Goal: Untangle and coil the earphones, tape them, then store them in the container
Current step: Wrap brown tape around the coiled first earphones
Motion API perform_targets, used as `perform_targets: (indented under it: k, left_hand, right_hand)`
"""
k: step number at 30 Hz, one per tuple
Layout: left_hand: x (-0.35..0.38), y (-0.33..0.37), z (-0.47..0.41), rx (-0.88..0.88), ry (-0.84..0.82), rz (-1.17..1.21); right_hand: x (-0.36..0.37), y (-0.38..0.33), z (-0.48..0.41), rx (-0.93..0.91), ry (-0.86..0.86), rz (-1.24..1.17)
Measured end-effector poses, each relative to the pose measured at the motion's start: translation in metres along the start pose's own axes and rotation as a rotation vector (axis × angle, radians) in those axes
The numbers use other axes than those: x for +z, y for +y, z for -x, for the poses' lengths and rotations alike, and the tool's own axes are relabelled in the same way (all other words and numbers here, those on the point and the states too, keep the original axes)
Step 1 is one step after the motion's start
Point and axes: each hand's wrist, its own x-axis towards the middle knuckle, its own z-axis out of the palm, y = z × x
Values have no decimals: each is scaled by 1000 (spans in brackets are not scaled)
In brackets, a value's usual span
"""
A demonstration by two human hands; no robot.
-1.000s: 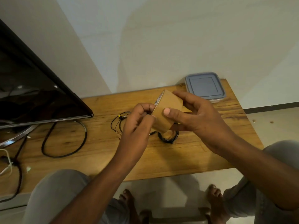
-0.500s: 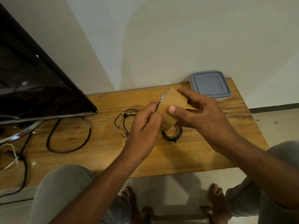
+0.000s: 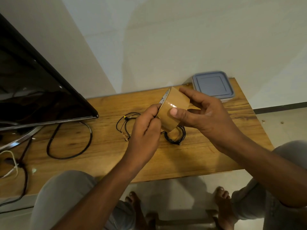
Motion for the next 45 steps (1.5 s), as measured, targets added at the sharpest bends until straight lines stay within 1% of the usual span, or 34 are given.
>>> perform_targets:
  k: [5, 8, 16, 21, 23, 26, 30, 33, 35, 37, 38, 40, 45]
  left_hand:
    - [0, 1, -1, -60, -34, 134]
    - [2, 2, -2, -49, -3, 84]
    - [-2, -1, -3, -22, -21, 35]
    - [-4, -7, -5, 46, -6, -57]
    - [-5, -7, -6, 74, 22, -73]
    - [-4, -5, -5, 93, 76, -33]
    - [-1, -6, -5, 85, 204, 49]
    - [2, -7, -5, 51, 355, 113]
    - [1, -8, -4, 55, 434, 52]
    - [2, -8, -1, 49, 448, 0]
    - [2, -7, 0, 36, 442, 15]
    - [5, -5, 2, 2, 438, 89]
    - [9, -3, 5, -69, 496, 240]
  right_hand:
    - [-2, -1, -1, 23, -5, -40]
    - [-3, -1, -1, 23, -11, -45]
    - [1, -2, 2, 5, -8, -57]
    - [8, 1, 5, -6, 46, -108]
    - [11, 2, 6, -25, 83, -120]
    - [11, 1, 5, -61, 143, -180]
    - [5, 0, 1, -92, 221, -229]
    - [7, 0, 3, -176, 260, -178]
    - [10, -1, 5, -248, 275, -110]
    - [13, -2, 7, -302, 276, -74]
    - [15, -1, 8, -325, 270, -69]
    - [18, 1, 10, -368, 258, -61]
    - [24, 1, 12, -454, 267, -6]
